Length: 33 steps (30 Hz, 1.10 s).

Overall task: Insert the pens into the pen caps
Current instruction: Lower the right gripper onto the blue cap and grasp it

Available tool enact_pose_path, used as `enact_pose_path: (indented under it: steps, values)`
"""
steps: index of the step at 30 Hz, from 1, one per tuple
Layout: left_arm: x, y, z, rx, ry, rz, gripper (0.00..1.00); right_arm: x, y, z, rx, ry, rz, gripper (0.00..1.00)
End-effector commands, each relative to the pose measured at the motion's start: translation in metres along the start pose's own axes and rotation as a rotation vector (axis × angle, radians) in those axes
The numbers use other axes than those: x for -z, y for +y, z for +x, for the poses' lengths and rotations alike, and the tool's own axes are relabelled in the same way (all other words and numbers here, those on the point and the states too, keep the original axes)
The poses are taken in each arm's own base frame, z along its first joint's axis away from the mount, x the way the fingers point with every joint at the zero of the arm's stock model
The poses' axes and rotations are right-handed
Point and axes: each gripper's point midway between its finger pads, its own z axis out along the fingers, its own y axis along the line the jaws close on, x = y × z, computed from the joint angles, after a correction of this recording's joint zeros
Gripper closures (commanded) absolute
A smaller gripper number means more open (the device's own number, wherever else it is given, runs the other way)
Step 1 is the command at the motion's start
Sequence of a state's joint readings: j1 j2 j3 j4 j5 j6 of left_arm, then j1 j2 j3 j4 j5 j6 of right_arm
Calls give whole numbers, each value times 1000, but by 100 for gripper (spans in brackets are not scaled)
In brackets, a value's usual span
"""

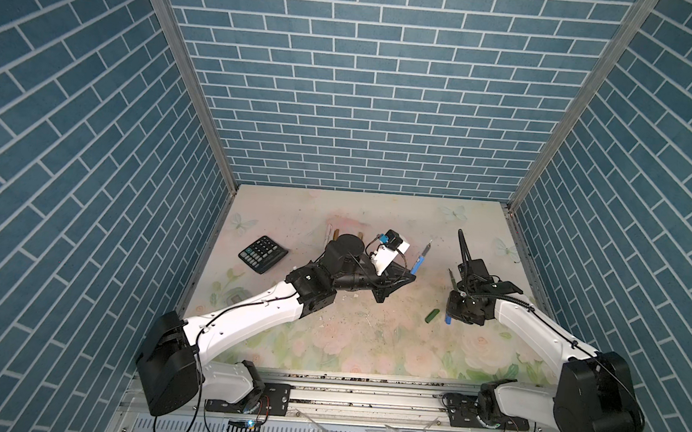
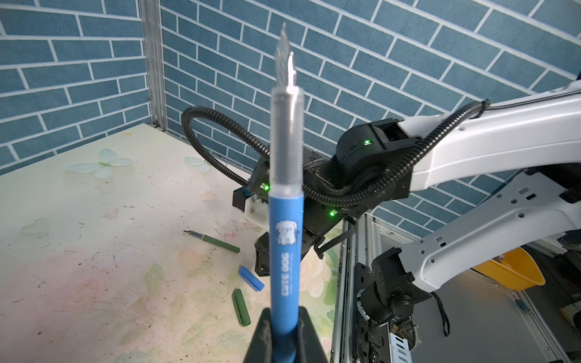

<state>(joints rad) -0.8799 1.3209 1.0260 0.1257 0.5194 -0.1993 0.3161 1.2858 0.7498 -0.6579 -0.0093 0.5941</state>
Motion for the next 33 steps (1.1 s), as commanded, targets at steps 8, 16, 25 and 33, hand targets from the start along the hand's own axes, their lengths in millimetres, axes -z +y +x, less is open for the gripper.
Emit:
enact_pose_path:
  steps: [8, 16, 25, 33]
  values:
    - [2, -9, -3, 9, -18, 33, 100, -21, -7, -1, -1, 45, 11, 78]
    - [2, -11, -5, 19, -24, 43, 100, -31, -6, 0, -1, 70, -3, 78]
    - [2, -12, -5, 21, -23, 51, 100, -37, -8, -5, -2, 70, 15, 78]
    - [0, -13, -3, 23, -19, 52, 100, -45, -9, -5, -3, 81, 22, 80]
